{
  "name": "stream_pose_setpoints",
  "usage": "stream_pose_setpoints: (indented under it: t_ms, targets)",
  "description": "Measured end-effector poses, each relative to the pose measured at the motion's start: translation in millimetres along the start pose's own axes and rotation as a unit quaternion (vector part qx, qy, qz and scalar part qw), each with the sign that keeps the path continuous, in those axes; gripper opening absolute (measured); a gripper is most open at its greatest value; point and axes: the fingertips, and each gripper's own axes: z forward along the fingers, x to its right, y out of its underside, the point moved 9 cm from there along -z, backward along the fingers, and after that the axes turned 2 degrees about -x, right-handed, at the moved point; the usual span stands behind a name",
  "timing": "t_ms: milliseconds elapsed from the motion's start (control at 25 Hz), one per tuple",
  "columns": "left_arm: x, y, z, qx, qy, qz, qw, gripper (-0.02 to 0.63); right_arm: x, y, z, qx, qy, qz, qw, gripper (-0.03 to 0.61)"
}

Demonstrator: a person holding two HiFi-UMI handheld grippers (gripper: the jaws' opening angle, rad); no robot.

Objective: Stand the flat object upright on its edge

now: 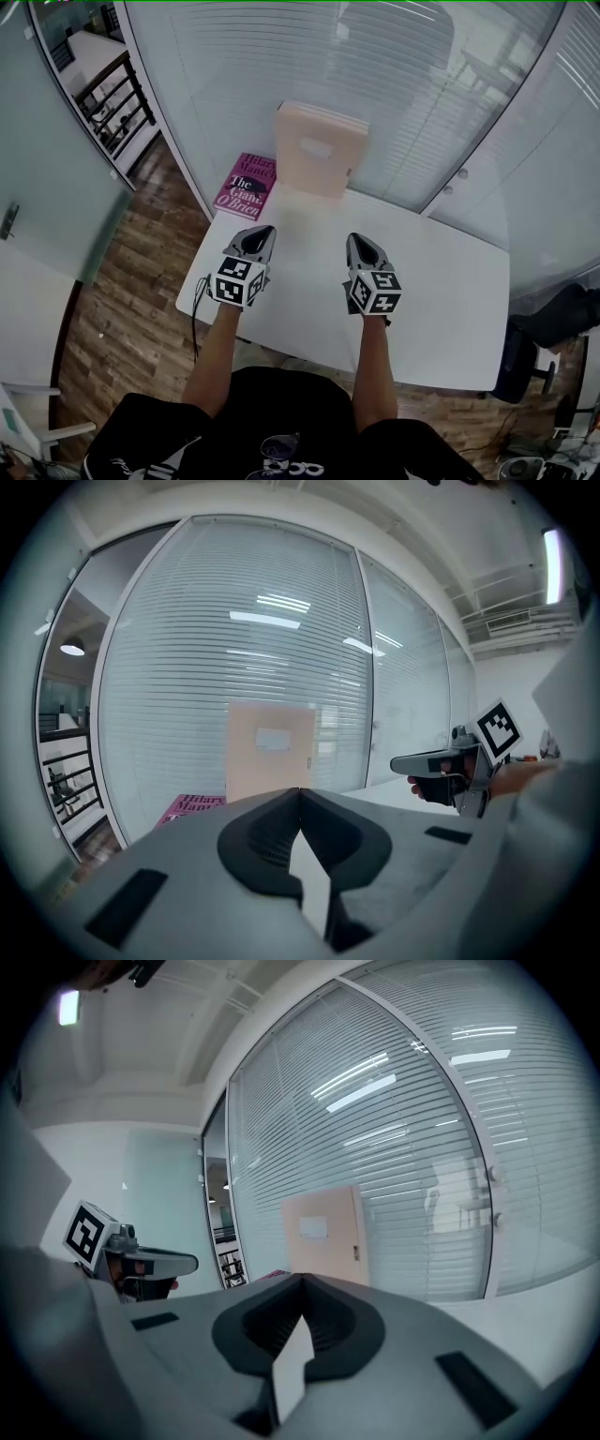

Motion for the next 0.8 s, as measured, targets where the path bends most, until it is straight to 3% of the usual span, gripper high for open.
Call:
stream_pose_setpoints:
  t_ms: [800]
  targets:
    - [13, -2, 6, -0.001, -0.002, 0.008, 1.0000, 0.021, 16, 2, -15, -0.003, 0.012, -0.020, 1.000, 0.023]
